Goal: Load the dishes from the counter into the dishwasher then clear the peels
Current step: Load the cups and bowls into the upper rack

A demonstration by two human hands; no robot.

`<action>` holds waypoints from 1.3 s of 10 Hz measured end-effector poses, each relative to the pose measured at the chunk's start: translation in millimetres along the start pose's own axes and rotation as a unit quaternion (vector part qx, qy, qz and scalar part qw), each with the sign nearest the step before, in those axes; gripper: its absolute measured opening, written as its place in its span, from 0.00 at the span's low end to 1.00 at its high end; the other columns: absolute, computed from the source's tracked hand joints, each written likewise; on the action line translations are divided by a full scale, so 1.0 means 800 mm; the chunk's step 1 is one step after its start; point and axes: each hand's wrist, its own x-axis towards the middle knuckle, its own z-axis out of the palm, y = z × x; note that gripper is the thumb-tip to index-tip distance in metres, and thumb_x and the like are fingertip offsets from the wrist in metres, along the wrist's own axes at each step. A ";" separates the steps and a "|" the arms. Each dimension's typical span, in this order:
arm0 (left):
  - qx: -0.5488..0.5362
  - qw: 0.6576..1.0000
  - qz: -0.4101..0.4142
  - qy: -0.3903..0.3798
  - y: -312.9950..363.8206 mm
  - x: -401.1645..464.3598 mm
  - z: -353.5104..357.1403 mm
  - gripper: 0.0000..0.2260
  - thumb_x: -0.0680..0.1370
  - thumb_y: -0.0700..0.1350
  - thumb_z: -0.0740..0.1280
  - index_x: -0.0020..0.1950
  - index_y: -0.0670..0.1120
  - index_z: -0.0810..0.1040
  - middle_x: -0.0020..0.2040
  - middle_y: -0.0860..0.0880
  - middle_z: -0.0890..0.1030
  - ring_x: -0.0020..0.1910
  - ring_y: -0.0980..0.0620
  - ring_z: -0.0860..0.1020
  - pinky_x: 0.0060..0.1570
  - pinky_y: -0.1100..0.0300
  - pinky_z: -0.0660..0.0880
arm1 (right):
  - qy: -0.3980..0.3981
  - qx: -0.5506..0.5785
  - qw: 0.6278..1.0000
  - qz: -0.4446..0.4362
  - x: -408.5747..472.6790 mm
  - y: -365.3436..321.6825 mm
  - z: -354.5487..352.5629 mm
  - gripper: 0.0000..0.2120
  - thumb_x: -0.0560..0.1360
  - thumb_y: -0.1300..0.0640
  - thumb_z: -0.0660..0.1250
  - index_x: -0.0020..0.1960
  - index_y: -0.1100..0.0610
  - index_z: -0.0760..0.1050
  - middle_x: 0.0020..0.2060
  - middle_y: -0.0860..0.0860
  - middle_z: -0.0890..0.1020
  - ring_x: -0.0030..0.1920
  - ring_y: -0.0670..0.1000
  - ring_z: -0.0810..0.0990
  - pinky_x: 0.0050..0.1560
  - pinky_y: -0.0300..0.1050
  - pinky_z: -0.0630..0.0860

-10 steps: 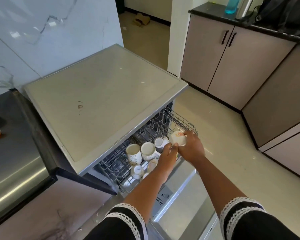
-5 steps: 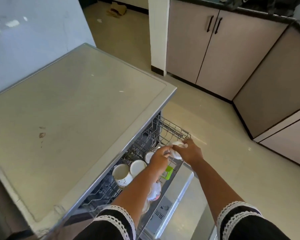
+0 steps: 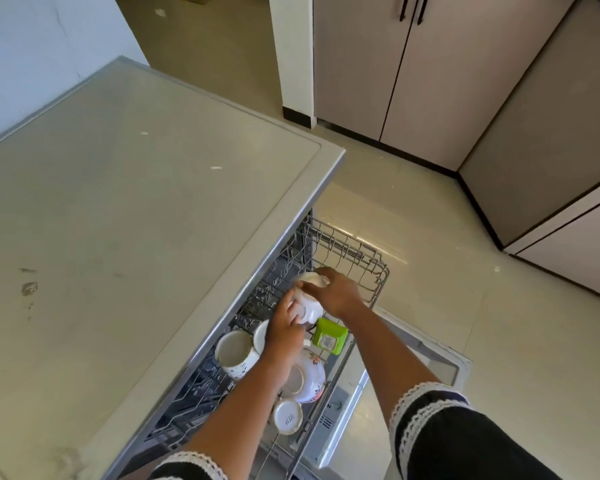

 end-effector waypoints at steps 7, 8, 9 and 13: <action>0.028 0.977 -0.078 0.196 -0.056 0.041 -0.132 0.12 0.84 0.44 0.54 0.41 0.52 0.66 0.40 0.55 0.68 0.53 0.53 0.67 0.46 0.64 0.67 | -0.088 -0.221 0.958 -0.163 0.041 -0.079 0.136 0.18 0.83 0.54 0.54 0.65 0.62 0.75 0.61 0.60 0.78 0.61 0.58 0.76 0.57 0.47 0.72; -0.022 0.973 -0.070 0.218 -0.068 0.049 -0.139 0.10 0.83 0.40 0.56 0.48 0.50 0.73 0.44 0.55 0.74 0.52 0.54 0.72 0.51 0.61 0.67 | -0.105 -0.225 0.960 -0.128 0.044 -0.081 0.146 0.15 0.82 0.58 0.57 0.62 0.65 0.75 0.59 0.62 0.78 0.60 0.61 0.76 0.56 0.49 0.72; -0.007 0.975 -0.076 0.210 -0.068 0.050 -0.140 0.15 0.82 0.37 0.58 0.39 0.54 0.69 0.39 0.57 0.71 0.43 0.55 0.72 0.53 0.57 0.65 | -0.123 -0.227 0.957 -0.130 0.048 -0.077 0.155 0.17 0.82 0.61 0.55 0.69 0.61 0.70 0.64 0.61 0.76 0.63 0.61 0.75 0.61 0.51 0.74; 0.091 0.981 -0.074 0.157 -0.059 0.041 -0.134 0.09 0.82 0.40 0.59 0.61 0.46 0.73 0.58 0.45 0.78 0.59 0.49 0.73 0.53 0.66 0.68 | -0.164 -0.334 0.915 -0.156 0.077 -0.057 0.179 0.17 0.80 0.61 0.58 0.69 0.60 0.72 0.63 0.59 0.77 0.63 0.59 0.76 0.62 0.50 0.74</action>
